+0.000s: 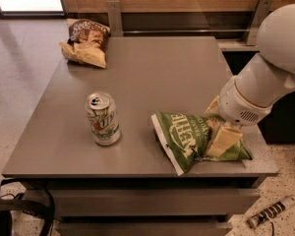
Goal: Move green jalapeno chip bag near brown chip bag
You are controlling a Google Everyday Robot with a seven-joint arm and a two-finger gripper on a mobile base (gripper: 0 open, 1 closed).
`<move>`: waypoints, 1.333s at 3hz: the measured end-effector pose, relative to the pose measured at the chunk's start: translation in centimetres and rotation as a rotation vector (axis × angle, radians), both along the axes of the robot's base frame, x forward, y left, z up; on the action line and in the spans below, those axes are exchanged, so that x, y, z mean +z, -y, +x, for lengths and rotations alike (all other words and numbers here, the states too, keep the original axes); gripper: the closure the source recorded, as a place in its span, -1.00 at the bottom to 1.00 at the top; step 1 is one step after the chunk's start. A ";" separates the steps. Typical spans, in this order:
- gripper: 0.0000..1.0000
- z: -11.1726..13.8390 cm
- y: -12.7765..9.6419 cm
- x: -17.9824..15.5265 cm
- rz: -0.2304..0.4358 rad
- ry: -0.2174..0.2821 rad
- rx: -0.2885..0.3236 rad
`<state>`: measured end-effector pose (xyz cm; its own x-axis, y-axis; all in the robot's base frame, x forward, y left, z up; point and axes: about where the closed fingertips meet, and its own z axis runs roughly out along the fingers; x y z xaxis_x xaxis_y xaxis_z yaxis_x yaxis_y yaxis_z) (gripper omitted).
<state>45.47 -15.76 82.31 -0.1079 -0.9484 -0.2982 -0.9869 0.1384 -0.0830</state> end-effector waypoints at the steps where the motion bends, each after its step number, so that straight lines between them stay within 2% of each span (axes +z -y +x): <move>1: 0.87 0.0 -0.1 0.0 -0.001 0.000 0.002; 2: 1.00 0.1 0.0 0.3 -0.003 0.002 -0.002; 3: 1.00 2.6 1.4 2.4 -0.038 0.024 -0.057; 4: 1.00 6.9 4.3 6.4 -0.105 0.076 -0.128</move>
Offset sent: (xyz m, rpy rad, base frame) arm -0.0003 0.0006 0.0000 -0.0007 0.0000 0.0015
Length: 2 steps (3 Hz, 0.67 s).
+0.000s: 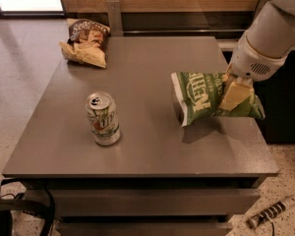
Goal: Move green jalapeno chip bag near brown chip bag
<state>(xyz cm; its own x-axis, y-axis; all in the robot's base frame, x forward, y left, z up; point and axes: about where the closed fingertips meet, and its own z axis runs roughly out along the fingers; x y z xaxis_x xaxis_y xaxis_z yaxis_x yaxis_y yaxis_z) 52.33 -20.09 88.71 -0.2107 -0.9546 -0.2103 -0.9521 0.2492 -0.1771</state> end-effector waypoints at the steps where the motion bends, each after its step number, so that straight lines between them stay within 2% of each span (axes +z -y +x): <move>1: 1.00 4.1 1.6 3.2 0.003 0.100 -0.039; 2: 1.00 8.8 2.2 4.9 0.081 0.214 -0.033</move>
Offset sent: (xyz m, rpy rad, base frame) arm 0.1690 -0.0230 0.0839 0.2588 -0.4301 -0.0020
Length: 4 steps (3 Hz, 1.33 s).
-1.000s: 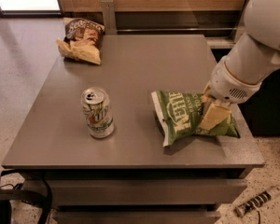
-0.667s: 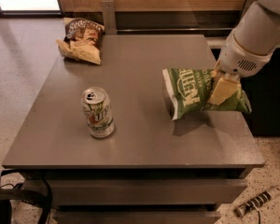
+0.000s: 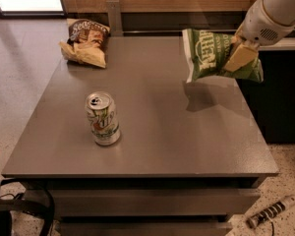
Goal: Move green jalapeno chip bag near brown chip bag
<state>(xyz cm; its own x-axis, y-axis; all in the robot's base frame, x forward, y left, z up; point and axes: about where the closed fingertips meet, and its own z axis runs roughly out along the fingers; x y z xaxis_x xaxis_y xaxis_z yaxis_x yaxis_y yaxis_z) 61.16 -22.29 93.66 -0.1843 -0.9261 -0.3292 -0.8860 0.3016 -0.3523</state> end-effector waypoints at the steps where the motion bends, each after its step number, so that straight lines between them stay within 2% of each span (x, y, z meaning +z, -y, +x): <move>1: 1.00 4.9 -0.5 1.2 0.103 0.121 0.034; 2: 1.00 8.5 -2.8 1.3 0.183 0.216 0.095; 3: 1.00 11.0 -5.0 1.1 0.252 0.274 0.129; 4: 1.00 11.0 -5.0 1.1 0.252 0.273 0.129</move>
Offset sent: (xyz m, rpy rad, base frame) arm 0.1289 0.0528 0.0220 0.2846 -0.3551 0.1645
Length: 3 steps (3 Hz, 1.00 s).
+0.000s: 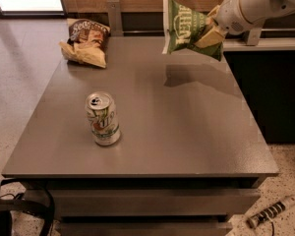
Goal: Move green jalapeno chip bag near brown chip bag
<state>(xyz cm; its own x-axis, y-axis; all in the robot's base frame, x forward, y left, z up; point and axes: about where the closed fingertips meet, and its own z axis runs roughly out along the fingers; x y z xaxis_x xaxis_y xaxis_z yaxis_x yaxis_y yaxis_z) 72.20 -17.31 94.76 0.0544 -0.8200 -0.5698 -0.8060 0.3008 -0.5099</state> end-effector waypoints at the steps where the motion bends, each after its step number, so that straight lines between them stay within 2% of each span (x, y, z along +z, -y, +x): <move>1: 1.00 1.8 -1.9 -1.0 -0.060 0.016 0.004; 2: 1.00 4.7 -6.6 -2.6 -0.130 0.036 0.049; 3: 1.00 7.3 -11.6 -3.3 -0.174 0.096 0.064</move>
Offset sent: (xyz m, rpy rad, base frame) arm 0.0780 0.1158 -0.0355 -0.2053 -0.0659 0.0947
